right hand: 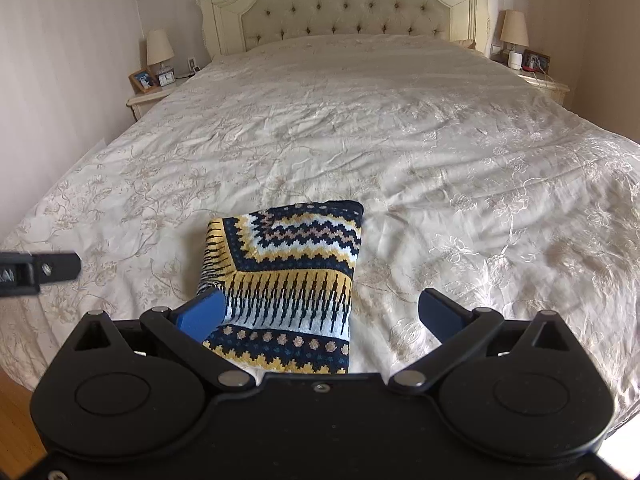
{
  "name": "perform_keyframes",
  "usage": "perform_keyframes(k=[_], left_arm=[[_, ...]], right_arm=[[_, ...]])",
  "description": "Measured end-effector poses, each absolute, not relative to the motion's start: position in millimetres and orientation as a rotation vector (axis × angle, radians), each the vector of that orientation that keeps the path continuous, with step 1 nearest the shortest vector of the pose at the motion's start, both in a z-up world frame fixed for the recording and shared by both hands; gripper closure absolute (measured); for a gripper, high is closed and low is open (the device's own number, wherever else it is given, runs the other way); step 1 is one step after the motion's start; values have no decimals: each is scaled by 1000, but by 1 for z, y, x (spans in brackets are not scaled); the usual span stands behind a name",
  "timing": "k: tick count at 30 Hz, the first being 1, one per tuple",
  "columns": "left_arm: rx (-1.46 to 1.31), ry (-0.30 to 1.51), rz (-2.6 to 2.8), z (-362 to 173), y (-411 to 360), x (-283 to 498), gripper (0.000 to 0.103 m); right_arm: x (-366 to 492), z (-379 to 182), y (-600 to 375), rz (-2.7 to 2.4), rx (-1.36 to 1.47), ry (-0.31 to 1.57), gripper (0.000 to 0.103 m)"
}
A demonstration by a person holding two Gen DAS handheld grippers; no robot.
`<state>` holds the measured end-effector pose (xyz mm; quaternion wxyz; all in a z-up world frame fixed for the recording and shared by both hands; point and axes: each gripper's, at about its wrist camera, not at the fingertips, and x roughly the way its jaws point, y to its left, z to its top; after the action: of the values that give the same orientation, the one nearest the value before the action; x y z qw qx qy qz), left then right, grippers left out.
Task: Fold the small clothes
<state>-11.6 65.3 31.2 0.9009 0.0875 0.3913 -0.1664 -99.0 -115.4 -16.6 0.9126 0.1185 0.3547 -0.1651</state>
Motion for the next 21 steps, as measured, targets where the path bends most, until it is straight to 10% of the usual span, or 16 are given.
perform_keyframes(k=[21], left_arm=[[207, 997, -383, 4, 49, -28, 21]], right_arm=[[-118, -12, -117, -361, 215, 762, 0]])
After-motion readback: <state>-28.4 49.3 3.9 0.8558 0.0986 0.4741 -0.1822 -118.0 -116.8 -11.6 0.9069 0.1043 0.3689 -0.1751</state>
